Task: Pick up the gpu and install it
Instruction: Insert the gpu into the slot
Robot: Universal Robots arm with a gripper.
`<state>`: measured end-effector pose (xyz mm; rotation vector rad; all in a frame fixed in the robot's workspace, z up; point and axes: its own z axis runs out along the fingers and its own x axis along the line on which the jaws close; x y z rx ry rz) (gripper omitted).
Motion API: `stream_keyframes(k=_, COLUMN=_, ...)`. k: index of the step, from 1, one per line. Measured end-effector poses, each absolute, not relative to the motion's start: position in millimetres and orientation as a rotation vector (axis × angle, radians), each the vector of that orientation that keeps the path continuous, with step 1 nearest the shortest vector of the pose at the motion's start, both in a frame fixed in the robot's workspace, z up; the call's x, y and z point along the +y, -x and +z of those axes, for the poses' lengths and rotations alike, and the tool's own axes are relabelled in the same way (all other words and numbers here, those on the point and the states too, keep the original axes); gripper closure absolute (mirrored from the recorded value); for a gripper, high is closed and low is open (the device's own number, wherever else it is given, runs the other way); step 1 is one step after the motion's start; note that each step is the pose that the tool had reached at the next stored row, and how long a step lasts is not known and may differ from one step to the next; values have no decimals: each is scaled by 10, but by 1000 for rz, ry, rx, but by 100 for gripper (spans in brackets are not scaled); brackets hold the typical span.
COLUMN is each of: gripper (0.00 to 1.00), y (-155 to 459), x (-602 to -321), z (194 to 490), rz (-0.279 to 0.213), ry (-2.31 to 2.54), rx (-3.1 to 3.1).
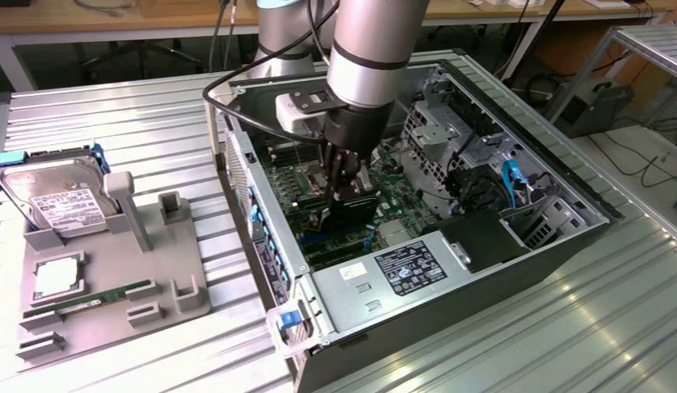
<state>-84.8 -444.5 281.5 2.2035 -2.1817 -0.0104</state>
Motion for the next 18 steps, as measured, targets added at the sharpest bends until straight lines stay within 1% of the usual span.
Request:
stream_keyframes(k=1, gripper=87, y=856, x=-4428, z=2815, rz=-5, ry=-2201, rx=-2179)
stream_keyframes(k=2, gripper=87, y=864, x=-4419, z=2815, rz=-1, ry=-2199, rx=-2178)
stream_keyframes(k=3, gripper=89, y=873, x=-4416, z=2814, rz=1, ry=-2198, rx=-2177)
stream_keyframes(k=6, gripper=89, y=913, x=-4401, z=2775, rz=13, ry=-2192, rx=-2171)
stream_keyframes(k=12, gripper=89, y=925, x=-4398, z=2729, rz=17, ry=-2190, rx=-2170)
stream_keyframes(k=18, gripper=89, y=932, x=-4323, z=2724, rz=22, ry=-2188, rx=-2167)
